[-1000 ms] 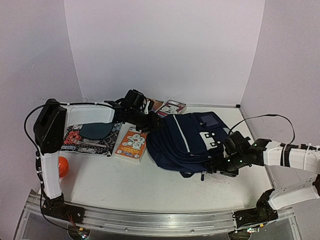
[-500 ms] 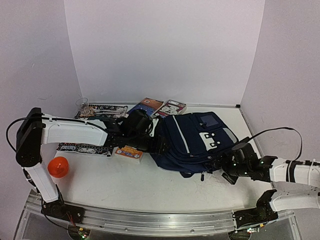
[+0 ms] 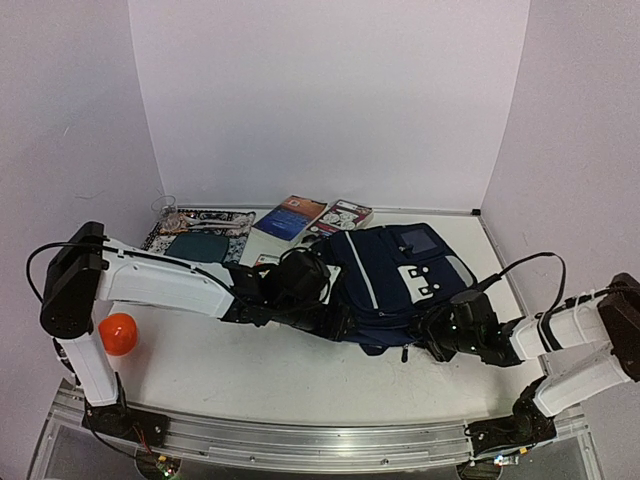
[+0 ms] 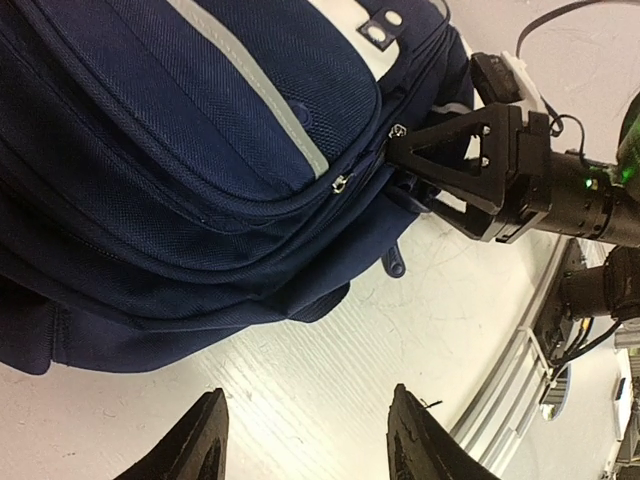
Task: Pack the student bag
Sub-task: Pick up the student bag from the center of the board, then pick up the largest pocket of the bag from the student bag.
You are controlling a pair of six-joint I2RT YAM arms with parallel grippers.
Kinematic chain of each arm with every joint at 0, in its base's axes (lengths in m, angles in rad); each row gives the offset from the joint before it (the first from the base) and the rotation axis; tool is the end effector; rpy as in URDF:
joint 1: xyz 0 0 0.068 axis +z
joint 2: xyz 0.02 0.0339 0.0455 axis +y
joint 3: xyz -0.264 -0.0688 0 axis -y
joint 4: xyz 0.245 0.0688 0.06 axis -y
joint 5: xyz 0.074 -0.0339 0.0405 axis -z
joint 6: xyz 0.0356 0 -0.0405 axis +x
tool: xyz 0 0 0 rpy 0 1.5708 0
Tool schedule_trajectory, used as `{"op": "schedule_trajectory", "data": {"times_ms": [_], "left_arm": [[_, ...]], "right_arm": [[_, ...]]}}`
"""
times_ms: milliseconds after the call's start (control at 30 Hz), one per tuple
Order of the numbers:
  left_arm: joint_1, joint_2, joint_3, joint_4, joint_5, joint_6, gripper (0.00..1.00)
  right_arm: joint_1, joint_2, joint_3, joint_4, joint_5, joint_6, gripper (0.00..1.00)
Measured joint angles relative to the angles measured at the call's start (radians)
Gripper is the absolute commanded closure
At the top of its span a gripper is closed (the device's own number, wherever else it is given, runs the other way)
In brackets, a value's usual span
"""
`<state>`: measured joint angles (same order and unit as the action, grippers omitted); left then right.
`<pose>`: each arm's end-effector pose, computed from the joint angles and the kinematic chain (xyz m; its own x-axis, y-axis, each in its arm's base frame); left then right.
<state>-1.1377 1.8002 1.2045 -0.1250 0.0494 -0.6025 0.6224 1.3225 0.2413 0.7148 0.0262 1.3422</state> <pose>0.1658 -0.3627 0.2105 -0.7508 0.2751 -0.6006 0.6028 0.6571 -0.4526 0.1838 0.1308 0.1421 -0.6142 0.7576 -0.2207 0.1559 0.3907 0.9072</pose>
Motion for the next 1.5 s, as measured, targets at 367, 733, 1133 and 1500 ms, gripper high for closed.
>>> {"op": "schedule_trajectory", "data": {"times_ms": [367, 733, 1133, 1500], "left_arm": [[-0.03, 0.087, 0.052, 0.019, 0.001, -0.027, 0.45], [-0.111, 0.102, 0.119, 0.027, -0.102, -0.025, 0.51], [-0.185, 0.148, 0.169, 0.047, -0.265, 0.001, 0.58], [-0.189, 0.204, 0.157, 0.184, -0.341, 0.08, 0.53]], "right_arm": [[-0.006, -0.061, 0.036, -0.043, -0.044, 0.014, 1.0], [0.013, -0.16, 0.213, -0.3, -0.024, 0.071, 1.0], [0.057, -0.16, 0.325, -0.439, 0.03, 0.156, 1.0], [0.12, -0.16, 0.359, -0.472, 0.047, 0.211, 1.0]]}}
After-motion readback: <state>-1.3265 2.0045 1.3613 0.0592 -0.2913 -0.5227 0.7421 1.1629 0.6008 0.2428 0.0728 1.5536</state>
